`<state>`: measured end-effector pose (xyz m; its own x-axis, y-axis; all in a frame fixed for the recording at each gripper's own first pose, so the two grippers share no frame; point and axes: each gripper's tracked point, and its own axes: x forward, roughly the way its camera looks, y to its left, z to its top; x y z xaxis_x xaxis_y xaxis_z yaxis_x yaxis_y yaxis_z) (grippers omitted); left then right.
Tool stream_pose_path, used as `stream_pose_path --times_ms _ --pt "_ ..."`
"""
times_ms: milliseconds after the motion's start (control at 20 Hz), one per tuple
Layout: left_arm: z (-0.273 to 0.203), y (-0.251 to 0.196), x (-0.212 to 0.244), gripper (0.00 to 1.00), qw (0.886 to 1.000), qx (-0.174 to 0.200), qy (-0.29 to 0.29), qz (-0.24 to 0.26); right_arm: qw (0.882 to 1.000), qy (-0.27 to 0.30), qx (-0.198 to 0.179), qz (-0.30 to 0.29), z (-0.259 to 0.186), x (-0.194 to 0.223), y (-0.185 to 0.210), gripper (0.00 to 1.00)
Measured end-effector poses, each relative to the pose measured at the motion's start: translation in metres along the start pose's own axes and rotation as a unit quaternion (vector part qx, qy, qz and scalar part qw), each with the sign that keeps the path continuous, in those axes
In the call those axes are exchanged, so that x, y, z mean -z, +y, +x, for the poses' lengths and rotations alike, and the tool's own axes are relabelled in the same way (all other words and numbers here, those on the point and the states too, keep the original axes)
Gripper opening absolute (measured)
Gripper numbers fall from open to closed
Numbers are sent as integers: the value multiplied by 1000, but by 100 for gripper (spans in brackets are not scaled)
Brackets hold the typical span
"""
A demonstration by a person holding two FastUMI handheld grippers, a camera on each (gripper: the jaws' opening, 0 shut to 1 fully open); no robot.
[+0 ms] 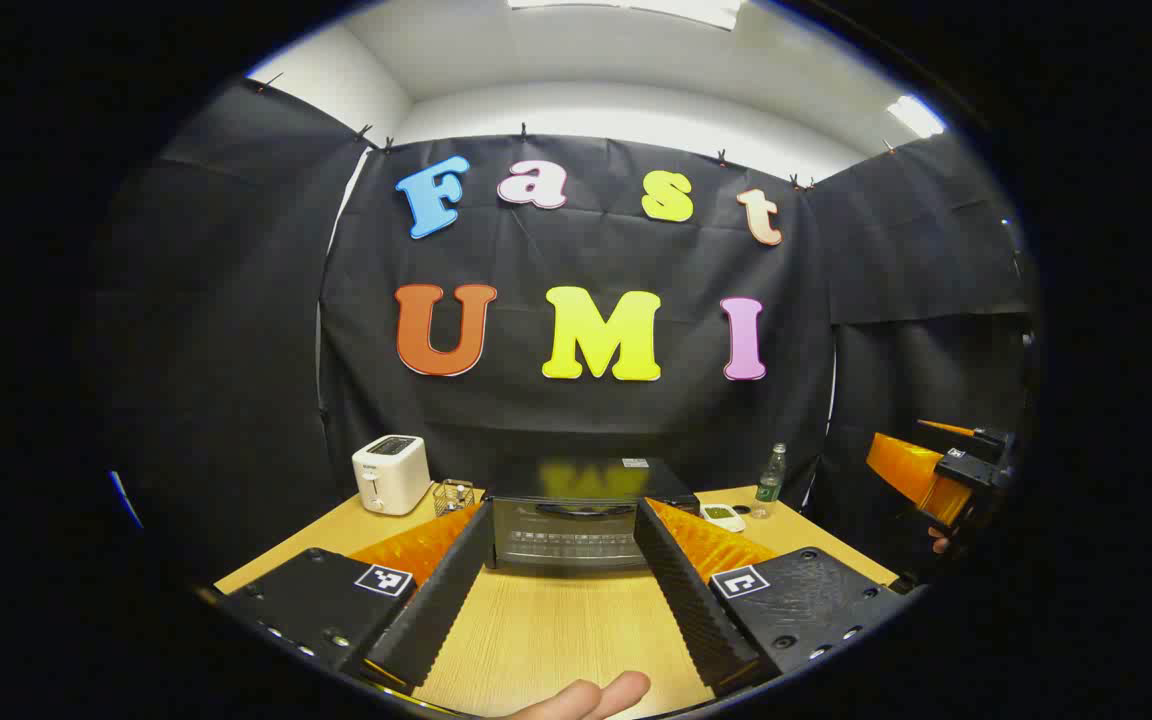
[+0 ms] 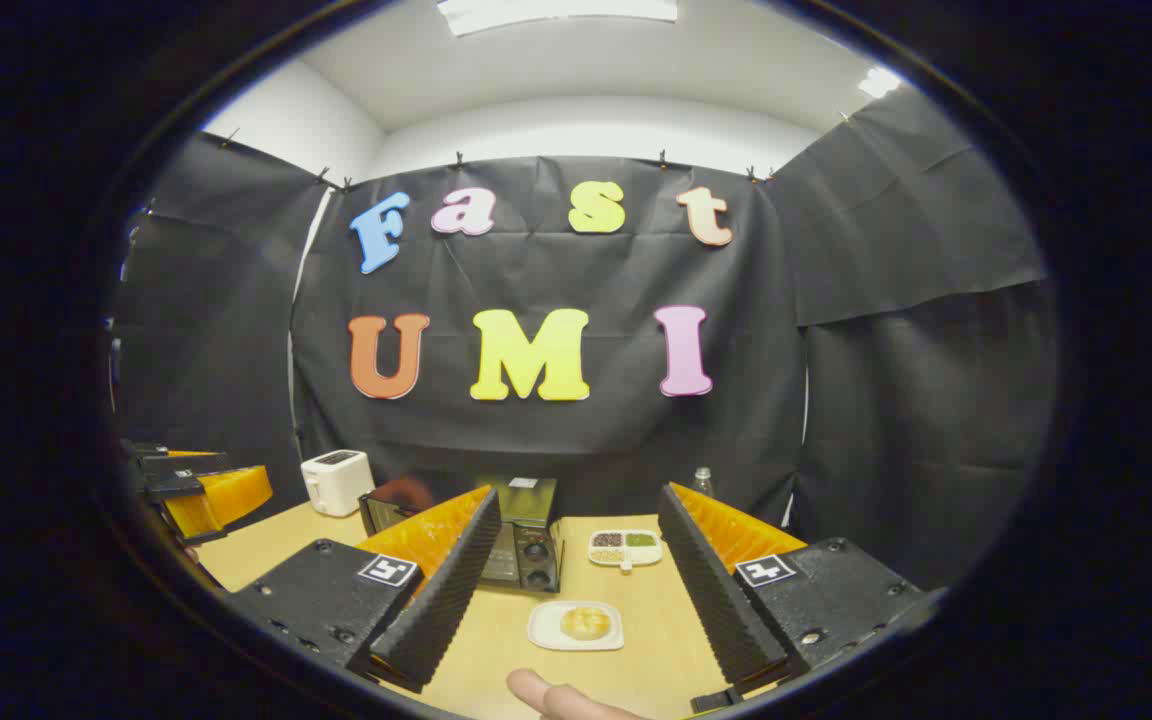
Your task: Open the electric oven with the left hand, put the food in, and close the electric oven.
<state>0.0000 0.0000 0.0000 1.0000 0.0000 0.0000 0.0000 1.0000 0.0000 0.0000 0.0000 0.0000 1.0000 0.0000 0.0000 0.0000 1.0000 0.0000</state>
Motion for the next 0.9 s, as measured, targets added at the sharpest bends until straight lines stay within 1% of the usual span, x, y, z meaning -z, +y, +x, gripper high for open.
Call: stream_pose_path --times_ms 250,450,650,750,900 --pt "2 -15 0 93 1000 10 1 12 1000 4 9 4 2 4 -15 100" --pt "1 -18 0 93 1000 12 -2 16 1000 7 -1 9 1 8 -15 100" --pt "2 -17 -3 93 1000 12 -7 15 1000 3 4 12 3 8 -20 100" --pt "10 -18 -5 93 1000 12 -11 16 1000 0 0 13 4 9 -20 100" --pt "35 -14 -4 93 1000 4 -9 24 1000 -2 -3 18 8 13 -25 100"
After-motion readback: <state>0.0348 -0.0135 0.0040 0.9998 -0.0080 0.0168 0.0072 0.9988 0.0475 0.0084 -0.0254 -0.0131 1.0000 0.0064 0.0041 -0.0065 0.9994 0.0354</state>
